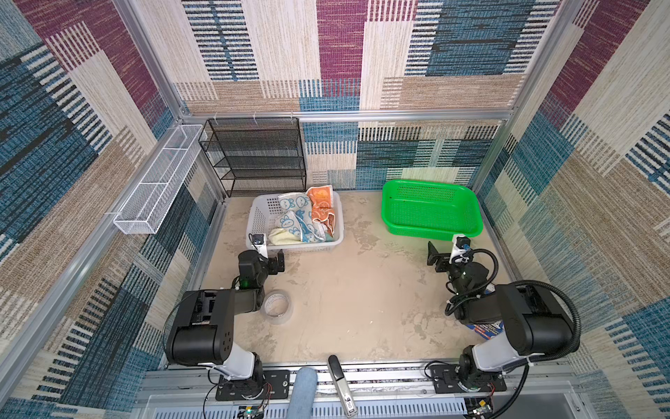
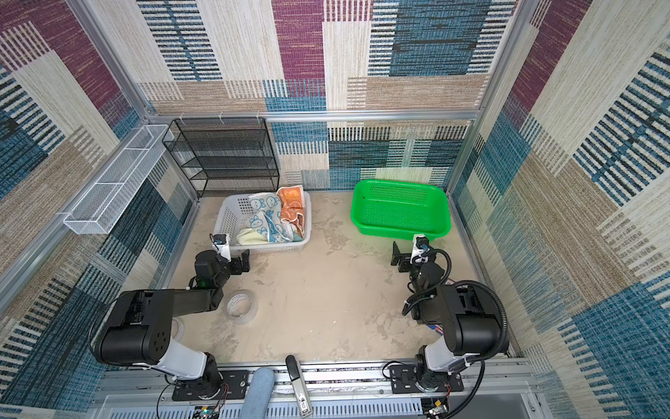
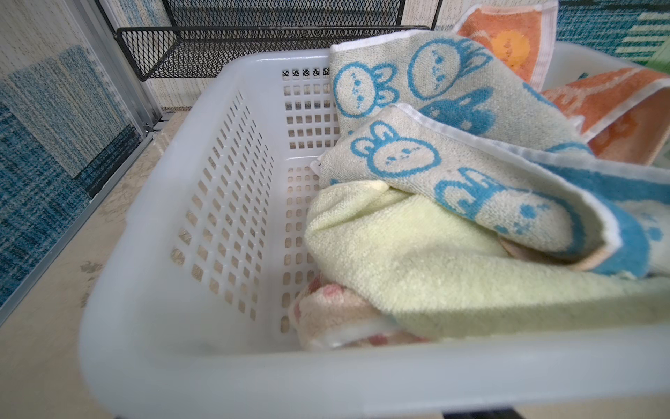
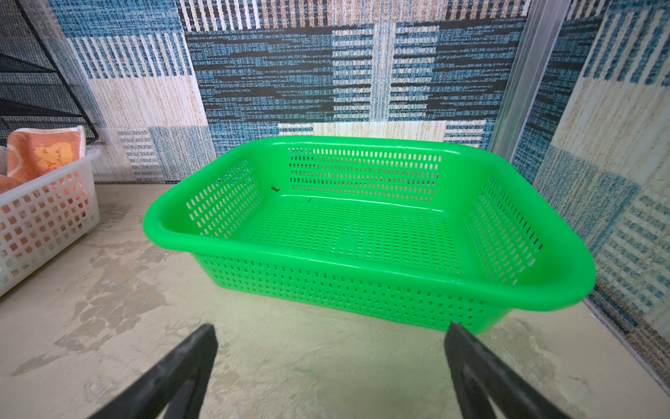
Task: Fold and stack the towels
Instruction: 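Raise both grippers from rest toward the white basket of towels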
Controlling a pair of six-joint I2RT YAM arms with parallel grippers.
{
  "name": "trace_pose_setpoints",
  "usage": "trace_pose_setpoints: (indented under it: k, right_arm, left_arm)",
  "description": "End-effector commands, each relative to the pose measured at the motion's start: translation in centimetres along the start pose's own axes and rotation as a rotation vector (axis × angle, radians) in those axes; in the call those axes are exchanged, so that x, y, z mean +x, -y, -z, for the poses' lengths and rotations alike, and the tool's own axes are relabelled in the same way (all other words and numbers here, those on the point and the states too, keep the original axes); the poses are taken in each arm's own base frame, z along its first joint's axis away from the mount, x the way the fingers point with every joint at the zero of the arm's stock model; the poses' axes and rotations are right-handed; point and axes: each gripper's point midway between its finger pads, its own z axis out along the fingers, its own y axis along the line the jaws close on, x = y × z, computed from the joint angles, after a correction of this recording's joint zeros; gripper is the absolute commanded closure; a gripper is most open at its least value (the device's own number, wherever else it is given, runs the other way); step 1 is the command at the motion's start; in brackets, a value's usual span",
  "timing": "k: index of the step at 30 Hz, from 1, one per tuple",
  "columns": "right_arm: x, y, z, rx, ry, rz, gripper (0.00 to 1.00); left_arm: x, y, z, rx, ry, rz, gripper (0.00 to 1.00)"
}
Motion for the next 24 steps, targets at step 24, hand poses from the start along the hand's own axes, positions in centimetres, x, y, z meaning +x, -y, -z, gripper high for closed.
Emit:
trace_pose_setpoints:
  k: [24]
  right_arm:
    - [-1.4, -0.2, -0.6, -0.012, -0.009, 0.01, 0.0]
  left_arm:
    - [-2.1, -0.7, 2.4, -0.042, 0.11, 0.012, 0.01]
